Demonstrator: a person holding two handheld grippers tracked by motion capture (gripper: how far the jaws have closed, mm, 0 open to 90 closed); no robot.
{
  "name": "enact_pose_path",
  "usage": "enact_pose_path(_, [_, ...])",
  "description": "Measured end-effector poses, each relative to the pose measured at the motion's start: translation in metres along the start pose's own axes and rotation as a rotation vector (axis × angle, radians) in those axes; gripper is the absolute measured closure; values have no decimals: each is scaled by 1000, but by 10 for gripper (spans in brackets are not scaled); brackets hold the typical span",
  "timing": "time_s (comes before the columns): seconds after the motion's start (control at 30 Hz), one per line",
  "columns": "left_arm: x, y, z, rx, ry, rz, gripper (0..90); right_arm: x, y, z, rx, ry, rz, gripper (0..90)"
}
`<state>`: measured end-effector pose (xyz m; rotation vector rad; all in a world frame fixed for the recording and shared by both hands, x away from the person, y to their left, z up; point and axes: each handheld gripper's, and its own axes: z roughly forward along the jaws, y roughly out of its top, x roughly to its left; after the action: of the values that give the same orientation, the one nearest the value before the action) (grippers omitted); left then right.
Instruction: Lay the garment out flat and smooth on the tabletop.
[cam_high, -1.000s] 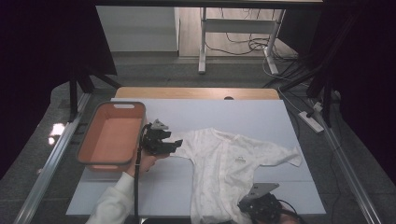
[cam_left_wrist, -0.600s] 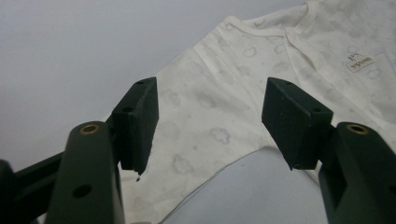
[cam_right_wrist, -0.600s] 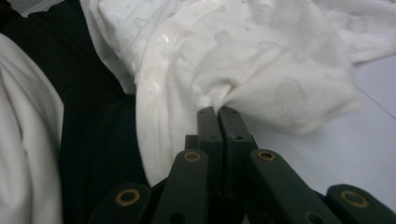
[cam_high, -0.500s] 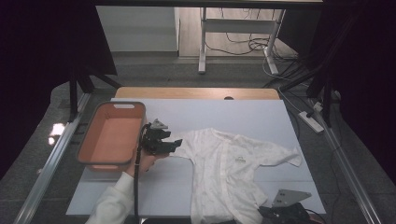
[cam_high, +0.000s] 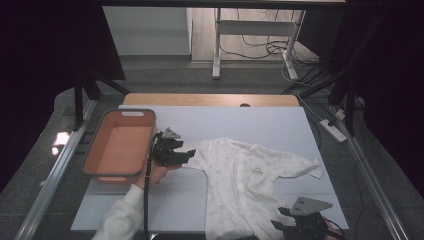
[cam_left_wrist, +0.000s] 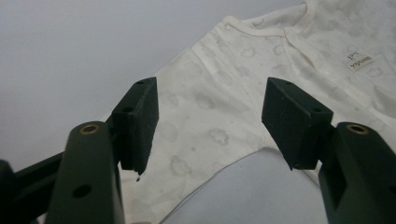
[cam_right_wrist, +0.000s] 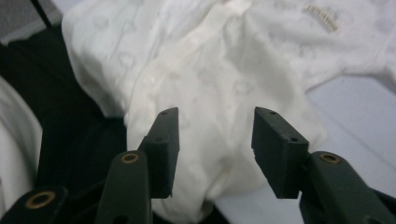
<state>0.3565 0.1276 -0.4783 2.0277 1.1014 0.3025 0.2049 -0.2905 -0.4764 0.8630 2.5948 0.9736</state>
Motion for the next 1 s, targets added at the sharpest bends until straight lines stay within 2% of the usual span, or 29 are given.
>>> enact_pose_path(0.07, [0, 0, 0, 0, 0, 0, 370, -1, 6, 2, -29, 2, 10, 485])
enact_pose_path(0.13, [0, 0, 1, 1, 0, 0, 370, 0, 13, 7, -52, 25, 15, 483])
enact_pose_path(0.2, [-1, 0, 1, 1, 0, 3, 370, 3, 18, 15, -51, 48, 3, 483])
enact_pose_path(0.43, [-1, 1, 1, 2, 0, 5, 370, 22, 45, 58, 6, 134, -85, 480])
enact_pose_path(0.57, [-1, 0, 1, 1, 0, 4, 370, 28, 59, 77, 13, 165, -107, 480])
enact_pose_path(0.8, [-1, 0, 1, 2, -1, 2, 370, 31, 76, 100, 17, 192, -112, 494])
enact_pose_path(1.0, [-1, 0, 1, 5, -1, 5, 369, 41, 87, 118, 38, 200, -142, 539])
